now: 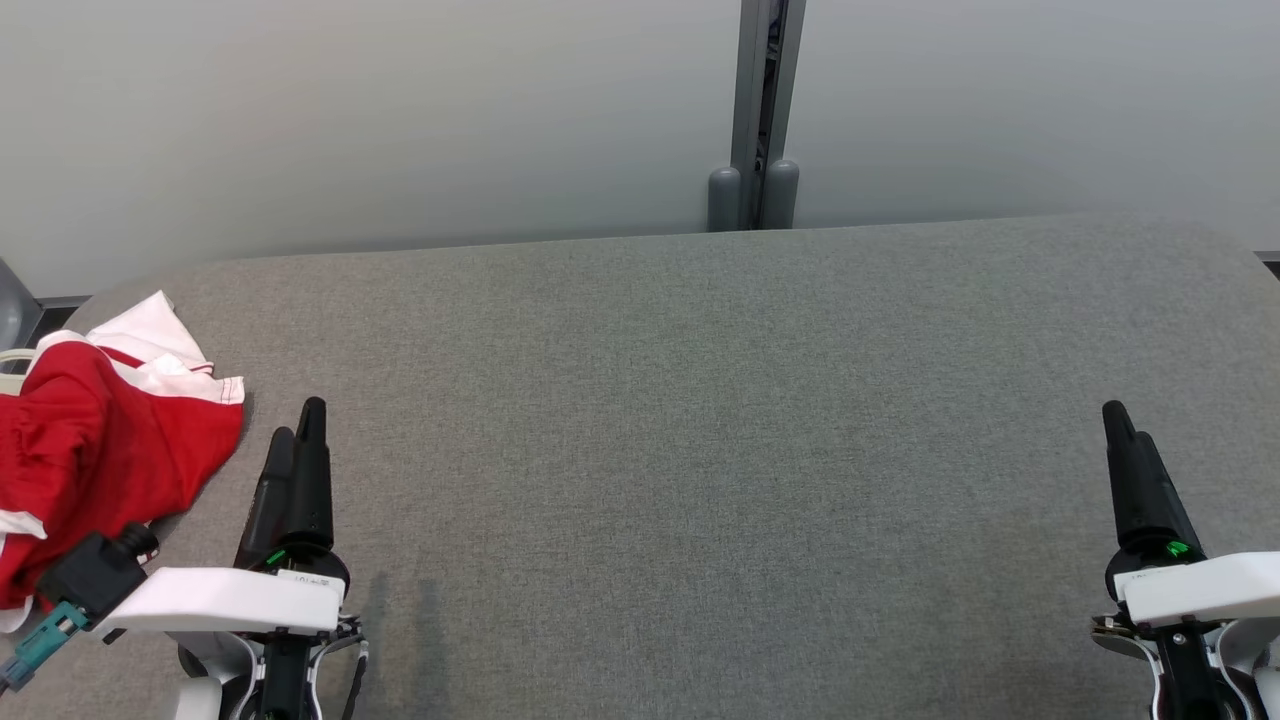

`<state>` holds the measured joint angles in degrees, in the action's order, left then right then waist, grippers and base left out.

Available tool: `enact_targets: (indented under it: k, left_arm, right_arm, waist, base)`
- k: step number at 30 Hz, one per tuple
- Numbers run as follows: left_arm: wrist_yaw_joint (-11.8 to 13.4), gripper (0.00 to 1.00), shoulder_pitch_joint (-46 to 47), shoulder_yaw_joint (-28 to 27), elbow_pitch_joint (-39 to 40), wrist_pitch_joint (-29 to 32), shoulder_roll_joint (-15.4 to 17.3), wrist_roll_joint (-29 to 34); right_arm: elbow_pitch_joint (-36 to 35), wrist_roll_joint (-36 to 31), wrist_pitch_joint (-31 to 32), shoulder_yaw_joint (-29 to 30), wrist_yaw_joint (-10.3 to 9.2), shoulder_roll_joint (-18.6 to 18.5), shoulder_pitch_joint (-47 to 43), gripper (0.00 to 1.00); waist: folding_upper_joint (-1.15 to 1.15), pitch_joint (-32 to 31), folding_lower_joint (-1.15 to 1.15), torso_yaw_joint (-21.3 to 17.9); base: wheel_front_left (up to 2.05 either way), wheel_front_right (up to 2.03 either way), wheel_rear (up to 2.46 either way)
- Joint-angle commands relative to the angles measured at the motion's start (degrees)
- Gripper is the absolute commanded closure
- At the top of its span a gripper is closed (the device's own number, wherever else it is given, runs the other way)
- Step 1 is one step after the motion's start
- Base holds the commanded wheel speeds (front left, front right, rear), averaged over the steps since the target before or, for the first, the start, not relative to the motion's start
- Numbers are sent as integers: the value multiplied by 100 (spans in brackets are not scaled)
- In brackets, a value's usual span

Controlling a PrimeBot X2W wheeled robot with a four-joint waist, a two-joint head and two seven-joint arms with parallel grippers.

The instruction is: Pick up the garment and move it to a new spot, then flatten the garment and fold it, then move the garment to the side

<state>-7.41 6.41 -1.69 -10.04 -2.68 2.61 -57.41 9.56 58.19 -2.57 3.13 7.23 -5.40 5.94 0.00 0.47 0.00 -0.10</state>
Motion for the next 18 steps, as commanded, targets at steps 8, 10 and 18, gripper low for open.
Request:
enact_targets:
  k: [8,10,18]
  left_arm:
    - [-6,0,191,138,55,-171,104,831]
    - [-6,0,194,159,34,-210,113,1033]
    - [39,0,213,222,-103,-357,160,1815]
  right_arm:
    - [-181,-934,-188,-98,26,-129,139,0]
    - [-186,-1150,-224,-136,26,-148,138,0]
    - [-202,-1931,-370,-270,28,-219,156,0]
  waist:
    - [0,-14,0,-2]
    - [0,-16,0,-2]
    - [0,-19,0,1]
  base:
    - [0,0,0]
    - [0,0,0]
    - [0,0,0]
